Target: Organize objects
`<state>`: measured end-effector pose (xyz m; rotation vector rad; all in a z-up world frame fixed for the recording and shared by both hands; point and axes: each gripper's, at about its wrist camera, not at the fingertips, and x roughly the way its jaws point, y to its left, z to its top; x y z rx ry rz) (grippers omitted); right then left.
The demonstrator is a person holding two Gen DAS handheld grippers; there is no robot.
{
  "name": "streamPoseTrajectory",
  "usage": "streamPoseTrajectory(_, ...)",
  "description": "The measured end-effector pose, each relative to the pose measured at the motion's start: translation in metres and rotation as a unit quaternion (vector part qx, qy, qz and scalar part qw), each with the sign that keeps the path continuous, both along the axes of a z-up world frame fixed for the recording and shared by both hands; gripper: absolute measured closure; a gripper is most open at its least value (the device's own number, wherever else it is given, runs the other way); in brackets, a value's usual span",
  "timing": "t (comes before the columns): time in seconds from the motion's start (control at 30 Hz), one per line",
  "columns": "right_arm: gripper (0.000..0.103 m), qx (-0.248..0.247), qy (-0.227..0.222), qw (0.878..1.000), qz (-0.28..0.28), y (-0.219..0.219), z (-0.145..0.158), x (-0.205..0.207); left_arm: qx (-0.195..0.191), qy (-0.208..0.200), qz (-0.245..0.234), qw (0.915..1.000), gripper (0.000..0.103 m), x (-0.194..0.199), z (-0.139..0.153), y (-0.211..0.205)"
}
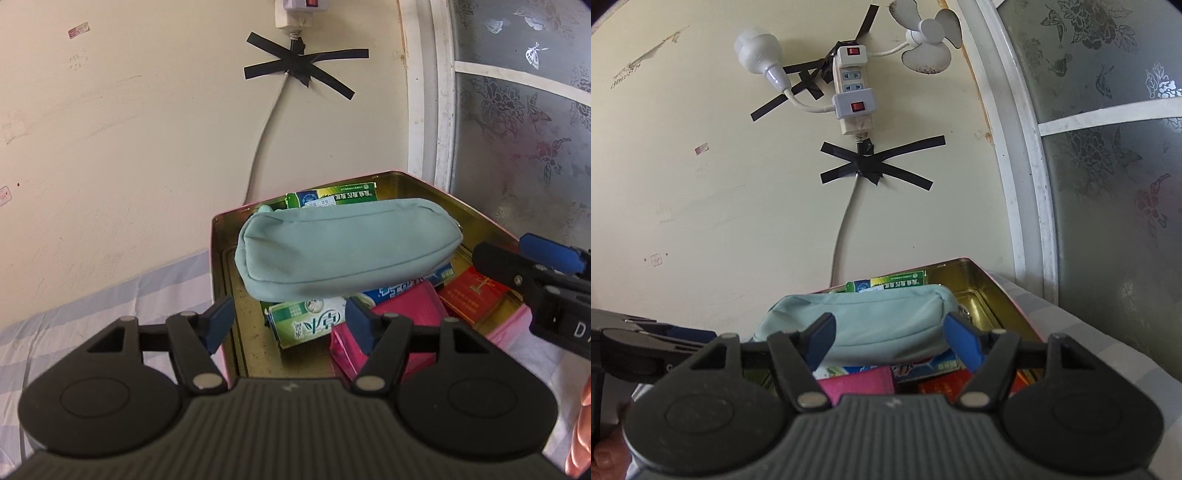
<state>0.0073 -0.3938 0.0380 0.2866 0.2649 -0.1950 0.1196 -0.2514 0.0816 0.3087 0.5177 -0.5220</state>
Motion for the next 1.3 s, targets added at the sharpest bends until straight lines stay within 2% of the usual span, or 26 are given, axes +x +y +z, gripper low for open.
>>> streamPoseTrajectory(0.4, 0.034, 0.01, -0.007, 1.0, 0.013, 0.046, 0.007, -0.049, -0.019, -0.004, -0.001, 0.9998, 0.034, -0.05, -0.003, 0.036)
streamPoseTrajectory(0.5, 0.034, 0.018, -0.003, 1.0, 0.018, 0.058, 0.005, -0.061, -0.025, -0.005, 0.002, 0.9997, 0.028, -0.064, -0.008, 0.048)
streamPoseTrajectory(0.77, 0.031, 0.015, 0.012, 0.999, 0.028, 0.092, -0.002, -0.093, -0.037, 0.005, 0.009, 0.9993, 0.027, -0.089, -0.023, 0.079)
streamPoseTrajectory(0.83, 0.031, 0.013, 0.017, 0.999, 0.028, 0.099, -0.004, -0.1, -0.042, 0.004, 0.014, 0.999, 0.019, -0.094, -0.026, 0.087)
streamPoseTrajectory(0.9, 0.03, 0.014, 0.021, 0.999, 0.029, 0.104, -0.005, -0.105, -0.048, 0.002, 0.021, 0.9986, 0.017, -0.097, -0.026, 0.095)
streamPoseTrajectory(1.0, 0.025, 0.013, 0.029, 0.999, 0.031, 0.111, -0.008, -0.113, -0.059, -0.005, 0.038, 0.9975, 0.005, -0.105, -0.027, 0.108)
streamPoseTrajectory(1.07, 0.014, 0.013, 0.032, 0.999, 0.029, 0.115, -0.01, -0.117, -0.065, -0.01, 0.047, 0.9967, 0.004, -0.109, -0.028, 0.116)
streamPoseTrajectory(1.13, 0.013, 0.015, 0.036, 0.999, 0.028, 0.118, -0.012, -0.12, -0.068, -0.007, 0.052, 0.9963, 0.002, -0.111, -0.03, 0.122)
streamPoseTrajectory(1.2, 0.007, 0.023, 0.042, 0.998, 0.027, 0.121, -0.013, -0.122, -0.071, -0.001, 0.054, 0.996, 0.0, -0.113, -0.032, 0.127)
streamPoseTrajectory(1.3, 0.003, 0.028, 0.045, 0.998, 0.021, 0.125, -0.013, -0.126, -0.07, 0.003, 0.057, 0.9959, 0.0, -0.115, -0.035, 0.132)
